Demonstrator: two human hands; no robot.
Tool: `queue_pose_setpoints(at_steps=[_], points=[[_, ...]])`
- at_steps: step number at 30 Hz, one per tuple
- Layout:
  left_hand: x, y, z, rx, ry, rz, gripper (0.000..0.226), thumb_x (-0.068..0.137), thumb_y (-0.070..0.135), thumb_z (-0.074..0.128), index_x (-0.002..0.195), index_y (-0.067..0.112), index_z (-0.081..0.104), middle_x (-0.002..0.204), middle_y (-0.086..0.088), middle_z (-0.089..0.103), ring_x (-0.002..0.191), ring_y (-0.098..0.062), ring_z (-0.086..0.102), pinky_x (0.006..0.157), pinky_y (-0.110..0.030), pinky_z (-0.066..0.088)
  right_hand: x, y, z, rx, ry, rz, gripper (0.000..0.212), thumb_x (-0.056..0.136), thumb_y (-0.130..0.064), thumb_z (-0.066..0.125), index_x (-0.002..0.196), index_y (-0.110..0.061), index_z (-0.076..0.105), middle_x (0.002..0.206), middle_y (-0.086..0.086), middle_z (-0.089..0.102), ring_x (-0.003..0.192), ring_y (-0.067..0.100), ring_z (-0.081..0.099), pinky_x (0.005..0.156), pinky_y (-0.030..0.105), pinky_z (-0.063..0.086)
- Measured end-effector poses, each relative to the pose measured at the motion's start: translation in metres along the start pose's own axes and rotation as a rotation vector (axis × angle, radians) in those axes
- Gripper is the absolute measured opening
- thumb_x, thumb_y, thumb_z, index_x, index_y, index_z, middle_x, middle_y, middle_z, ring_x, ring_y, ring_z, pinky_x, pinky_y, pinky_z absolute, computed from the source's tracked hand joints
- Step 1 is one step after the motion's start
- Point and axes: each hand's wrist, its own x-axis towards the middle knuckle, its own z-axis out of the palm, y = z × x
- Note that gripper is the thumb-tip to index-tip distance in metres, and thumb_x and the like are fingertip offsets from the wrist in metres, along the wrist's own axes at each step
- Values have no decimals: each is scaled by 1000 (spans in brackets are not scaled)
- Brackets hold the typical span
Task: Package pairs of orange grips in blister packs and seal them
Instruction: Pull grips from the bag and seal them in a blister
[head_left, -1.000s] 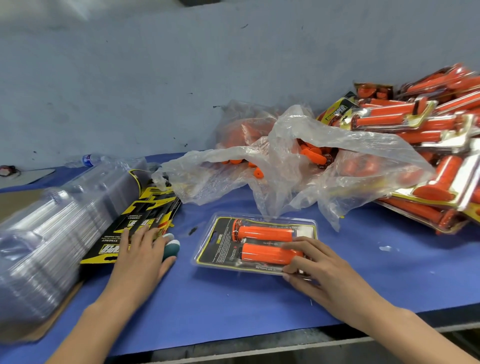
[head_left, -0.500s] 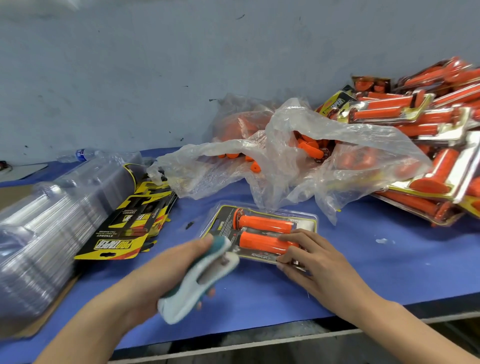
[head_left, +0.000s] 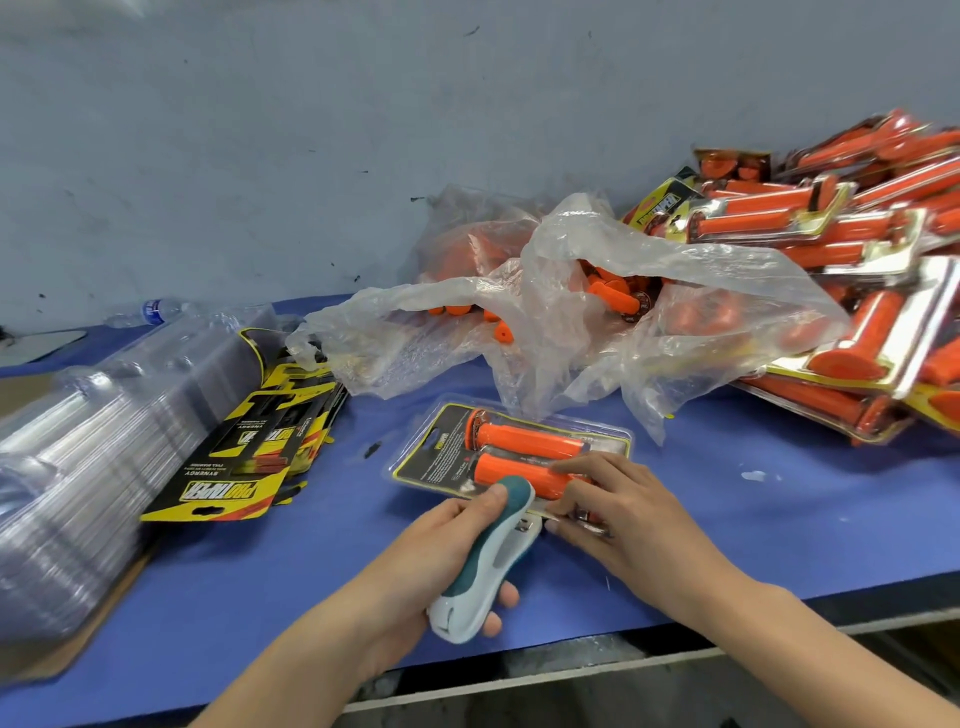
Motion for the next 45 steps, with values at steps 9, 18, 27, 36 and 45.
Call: queue_pose_setpoints(at_steps=[9, 18, 27, 36, 45], points=[[12, -4, 7, -5, -2, -26, 58, 85, 60, 60, 108, 7, 66, 78, -21, 69, 61, -31, 62, 53, -30, 51, 2, -5, -4, -72, -32, -48, 25, 84, -42, 72, 82, -22, 57, 121, -4, 63, 117, 26, 58, 88, 42, 51], [18, -4, 8, -250, -136, -97, 66, 83, 49, 69, 114, -8, 67, 93, -23, 66, 76, -29, 63, 61, -30, 55, 1, 0, -2, -13, -46, -82, 28, 84, -52, 59, 81, -24, 55, 130, -3, 61, 122, 27, 56, 94, 42, 51], [19, -3, 14, -216, -166, -130, 60, 84, 56, 66, 110, 2, 69, 86, -15, 63, 62, -21, 57, 50, -27, 50, 1, 0, -2, 94, -43, -21, 30, 82, -51, 60, 79, -23, 50, 131, -8, 59, 124, 20, 51, 96, 38, 49], [20, -5, 13, -156, -202, -125, 53, 88, 54, 63, 102, 3, 68, 83, -12, 63, 59, -19, 57, 49, -27, 50, -1, 3, 0, 123, -34, -42, 30, 82, -52, 62, 79, -25, 49, 131, -8, 58, 124, 17, 49, 95, 36, 49], [25, -10, 15, -144, -171, -92, 56, 87, 54, 63, 103, 1, 66, 78, -13, 62, 57, -21, 57, 49, -29, 50, 0, -1, 2, -60, -80, -95, 57, 81, -46, 70, 131, -30, 50, 127, -8, 58, 121, 19, 51, 101, 34, 46]])
